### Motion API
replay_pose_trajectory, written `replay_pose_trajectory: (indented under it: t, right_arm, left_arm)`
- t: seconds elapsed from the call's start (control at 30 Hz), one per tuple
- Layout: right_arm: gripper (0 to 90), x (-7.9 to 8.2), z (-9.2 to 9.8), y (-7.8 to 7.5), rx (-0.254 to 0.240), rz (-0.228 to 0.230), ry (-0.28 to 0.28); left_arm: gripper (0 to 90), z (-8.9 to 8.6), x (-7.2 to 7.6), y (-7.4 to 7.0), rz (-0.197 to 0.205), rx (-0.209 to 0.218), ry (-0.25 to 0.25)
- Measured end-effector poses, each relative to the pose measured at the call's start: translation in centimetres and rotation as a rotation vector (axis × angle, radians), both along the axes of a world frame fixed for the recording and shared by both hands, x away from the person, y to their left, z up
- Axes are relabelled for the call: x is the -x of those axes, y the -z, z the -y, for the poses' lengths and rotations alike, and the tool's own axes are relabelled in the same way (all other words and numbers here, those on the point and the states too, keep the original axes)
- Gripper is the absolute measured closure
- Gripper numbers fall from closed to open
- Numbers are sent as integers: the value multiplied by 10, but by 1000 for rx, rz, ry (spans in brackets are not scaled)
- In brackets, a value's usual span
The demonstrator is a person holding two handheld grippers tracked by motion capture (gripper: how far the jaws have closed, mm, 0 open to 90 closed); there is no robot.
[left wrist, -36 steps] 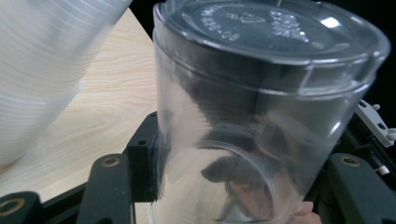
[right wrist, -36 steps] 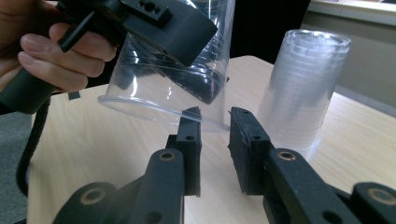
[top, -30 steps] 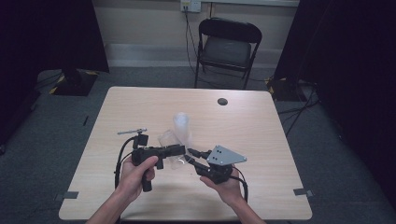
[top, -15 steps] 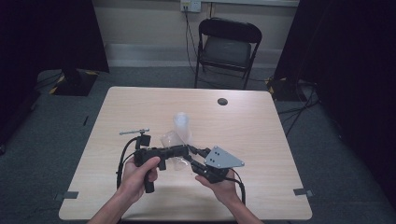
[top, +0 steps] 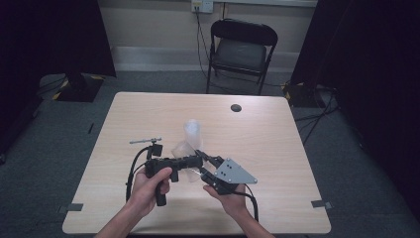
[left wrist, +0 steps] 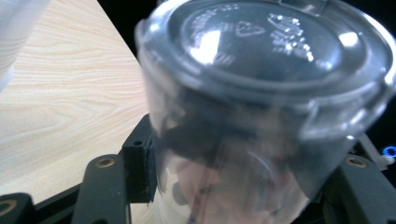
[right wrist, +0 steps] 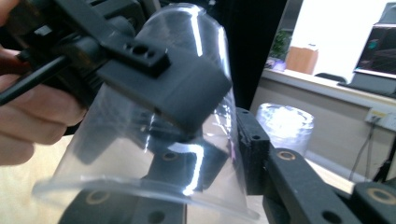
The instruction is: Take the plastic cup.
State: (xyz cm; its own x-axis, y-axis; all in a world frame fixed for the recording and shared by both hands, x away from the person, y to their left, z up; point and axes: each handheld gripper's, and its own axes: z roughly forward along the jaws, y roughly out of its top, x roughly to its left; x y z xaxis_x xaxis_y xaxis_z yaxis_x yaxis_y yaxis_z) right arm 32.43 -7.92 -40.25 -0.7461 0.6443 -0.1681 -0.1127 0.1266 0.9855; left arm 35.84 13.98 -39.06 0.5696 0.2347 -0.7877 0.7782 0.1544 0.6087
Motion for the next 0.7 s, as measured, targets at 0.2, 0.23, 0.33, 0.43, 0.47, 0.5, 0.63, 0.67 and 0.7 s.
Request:
replay_pose_trajectory:
  t: [0.2, 0.23, 0.33, 0.43, 0.47, 0.5, 0.63, 0.67, 0.7]
  right_arm:
    - [855, 2, 3, -1, 3, 13, 19]
    - [855, 2, 3, -1, 3, 13, 19]
    - [889, 2, 5, -1, -6, 10, 25]
    - [900, 5, 6, -2, -6, 26, 32]
    - [900, 5, 6, -4, -2, 32, 29]
    - [900, 5, 6, -4, -2, 32, 29]
    - [900, 5, 10, -5, -9, 22, 36]
    - [900, 4, 13, -6, -12, 17, 47]
    - [900, 4, 13, -6, -12, 17, 47]
  left_arm:
    - [358, -1, 0, -1, 28, -7, 0]
    - [358, -1, 0, -1, 29, -6, -2]
    - [282, -1, 0, -2, 51, -10, -11]
    - [237, -1, -1, -2, 67, -4, -13]
    - [209, -1, -1, -3, 78, -13, -16]
    - [209, -2, -1, -3, 84, -19, -15]
    - [166, -6, -2, -6, 110, -23, -39]
    - [166, -10, -3, -7, 123, -26, -55]
    - [161, -10, -3, -7, 123, -26, -55]
